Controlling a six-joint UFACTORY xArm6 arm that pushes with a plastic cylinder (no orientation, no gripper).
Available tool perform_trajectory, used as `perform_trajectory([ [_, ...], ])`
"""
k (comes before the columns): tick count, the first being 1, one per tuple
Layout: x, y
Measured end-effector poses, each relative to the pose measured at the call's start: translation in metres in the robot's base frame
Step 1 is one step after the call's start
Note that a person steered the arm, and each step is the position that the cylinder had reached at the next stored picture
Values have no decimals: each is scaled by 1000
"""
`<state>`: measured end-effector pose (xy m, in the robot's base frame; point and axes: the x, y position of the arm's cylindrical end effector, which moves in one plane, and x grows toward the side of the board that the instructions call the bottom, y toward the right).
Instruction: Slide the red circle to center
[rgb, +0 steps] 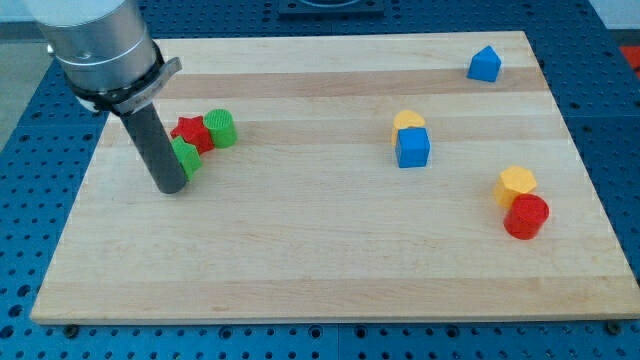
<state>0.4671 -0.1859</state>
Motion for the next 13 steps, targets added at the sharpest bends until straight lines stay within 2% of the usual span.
perform_trajectory([
  [1, 6, 6],
  [3, 81, 35],
  [9, 103, 485],
  [10, 103, 529],
  [13, 81, 506],
])
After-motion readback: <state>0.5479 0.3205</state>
